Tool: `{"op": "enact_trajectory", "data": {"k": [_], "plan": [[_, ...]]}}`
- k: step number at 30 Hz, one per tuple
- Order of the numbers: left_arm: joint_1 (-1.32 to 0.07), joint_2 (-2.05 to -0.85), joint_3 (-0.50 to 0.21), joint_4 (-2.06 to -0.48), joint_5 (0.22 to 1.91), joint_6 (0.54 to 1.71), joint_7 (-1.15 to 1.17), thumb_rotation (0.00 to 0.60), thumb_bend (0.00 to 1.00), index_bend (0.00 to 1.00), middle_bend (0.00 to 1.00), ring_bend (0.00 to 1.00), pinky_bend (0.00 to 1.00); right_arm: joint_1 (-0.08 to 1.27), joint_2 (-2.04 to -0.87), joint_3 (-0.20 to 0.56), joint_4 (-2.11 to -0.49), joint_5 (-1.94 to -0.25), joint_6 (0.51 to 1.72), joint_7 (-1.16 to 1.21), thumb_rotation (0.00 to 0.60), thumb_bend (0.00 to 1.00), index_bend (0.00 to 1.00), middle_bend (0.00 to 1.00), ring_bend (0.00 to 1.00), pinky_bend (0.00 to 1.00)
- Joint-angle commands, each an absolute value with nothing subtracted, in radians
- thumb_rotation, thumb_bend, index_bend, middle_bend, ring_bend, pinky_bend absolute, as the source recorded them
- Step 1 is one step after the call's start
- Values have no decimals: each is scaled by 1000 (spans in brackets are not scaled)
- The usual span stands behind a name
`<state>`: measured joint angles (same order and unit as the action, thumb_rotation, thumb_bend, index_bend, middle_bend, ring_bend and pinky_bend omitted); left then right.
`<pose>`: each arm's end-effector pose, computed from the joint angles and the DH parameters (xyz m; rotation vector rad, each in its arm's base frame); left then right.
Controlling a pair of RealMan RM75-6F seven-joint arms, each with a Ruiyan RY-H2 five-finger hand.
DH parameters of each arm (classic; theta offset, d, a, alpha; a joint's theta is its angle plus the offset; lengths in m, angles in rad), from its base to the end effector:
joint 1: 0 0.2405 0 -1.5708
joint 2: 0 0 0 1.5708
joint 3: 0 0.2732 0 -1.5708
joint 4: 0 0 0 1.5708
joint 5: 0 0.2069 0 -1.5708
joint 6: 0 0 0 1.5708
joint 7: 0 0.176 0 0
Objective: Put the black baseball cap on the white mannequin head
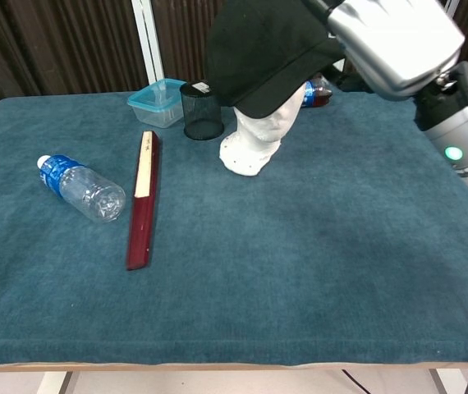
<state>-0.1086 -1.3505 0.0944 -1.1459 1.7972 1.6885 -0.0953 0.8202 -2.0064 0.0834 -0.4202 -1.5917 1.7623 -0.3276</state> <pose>-0.3320 0.1891 0.1129 -1.6978 -0.6392 -1.0280 -0.1184 -0.3884 0.0052 1.4404 0.3049 1.1942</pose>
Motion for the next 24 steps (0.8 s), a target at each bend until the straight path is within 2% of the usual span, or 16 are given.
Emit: {"op": "enact_trajectory", "data": {"k": [1,6,10,13,14,18,24], "plan": [[-106,-1350,94,-1146,1797,1693,-94,600,316,0,121,74,72,780,-1964,80,-477,-1599,1800,-321,600,284,0,142,192,346],[-96,-1350,90,-1142,1791,1713,-105,600,316,0,120,74,72,655,-1862,66,-642,-1596,1886,-297,600,252,0,106,141,290],[-92,-1350,87,-1141,1786,1720,-113,600,319,0,119,73,72,608,-1819,56,-716,-1594,1909,-298,600,250,0,85,88,262],[-82,-1346,71,-1147,1761,1734,-132,600,322,0,112,70,71,476,-1705,30,-895,-1563,1956,-309,600,251,0,58,37,230],[-78,-1338,57,-1163,1746,1750,-160,600,322,0,108,67,71,325,-1608,-4,-1025,-1466,1955,-297,600,251,0,46,24,214],[-77,-1317,48,-1201,1730,1744,-170,600,323,0,94,50,65,167,-1392,-90,-1340,-1395,1928,-303,600,251,0,6,0,146],[-77,-1292,50,-1275,1714,1713,-163,600,321,0,74,29,55,64,-1295,-168,-1451,-1371,1839,-257,600,250,0,0,0,92]]}}
